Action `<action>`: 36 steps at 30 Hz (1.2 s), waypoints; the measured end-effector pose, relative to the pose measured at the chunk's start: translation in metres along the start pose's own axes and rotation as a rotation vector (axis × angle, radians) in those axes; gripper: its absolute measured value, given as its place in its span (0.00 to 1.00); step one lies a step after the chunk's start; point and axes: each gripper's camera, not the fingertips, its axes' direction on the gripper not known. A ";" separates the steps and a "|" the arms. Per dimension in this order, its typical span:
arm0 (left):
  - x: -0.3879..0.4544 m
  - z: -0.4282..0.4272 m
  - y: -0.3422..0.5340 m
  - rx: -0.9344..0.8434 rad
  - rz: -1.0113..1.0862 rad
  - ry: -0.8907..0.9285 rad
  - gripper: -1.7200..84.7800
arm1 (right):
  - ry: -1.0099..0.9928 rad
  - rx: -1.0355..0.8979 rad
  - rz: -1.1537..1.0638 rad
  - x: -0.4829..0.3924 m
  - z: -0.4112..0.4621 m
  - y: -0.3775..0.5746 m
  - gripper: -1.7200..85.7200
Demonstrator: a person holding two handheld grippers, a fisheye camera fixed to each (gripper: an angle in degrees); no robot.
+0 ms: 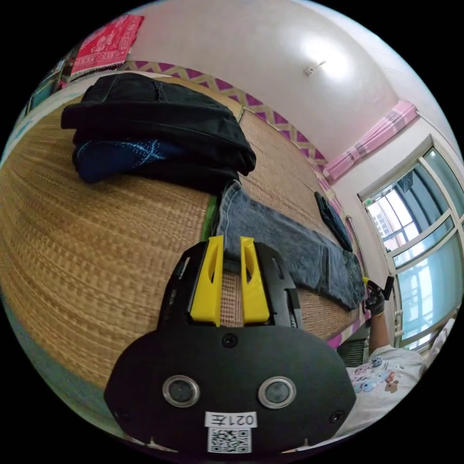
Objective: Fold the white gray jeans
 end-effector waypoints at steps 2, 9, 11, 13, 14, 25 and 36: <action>-0.012 0.003 0.009 0.018 -0.054 0.047 0.11 | -0.002 -0.090 -0.185 -0.058 0.044 0.009 0.09; -0.068 0.026 0.032 0.027 -0.294 0.182 0.14 | 0.051 -0.223 -0.373 -0.119 0.130 0.040 0.09; -0.079 0.029 0.033 0.030 -0.314 0.176 0.15 | 0.063 -0.199 -0.364 -0.117 0.138 0.046 0.09; -0.096 0.039 0.032 0.020 -0.356 0.180 0.16 | 0.056 -0.184 -0.346 -0.113 0.141 0.049 0.09; -0.099 0.038 0.032 0.028 -0.368 0.189 0.16 | 0.056 -0.173 -0.336 -0.111 0.143 0.050 0.09; -0.146 0.064 0.032 0.143 -0.422 0.380 0.05 | 0.027 -0.135 -0.260 -0.089 0.152 0.063 0.09; -0.085 0.021 0.026 0.137 -0.190 0.271 0.01 | 0.025 0.034 -0.146 -0.055 0.083 0.111 0.10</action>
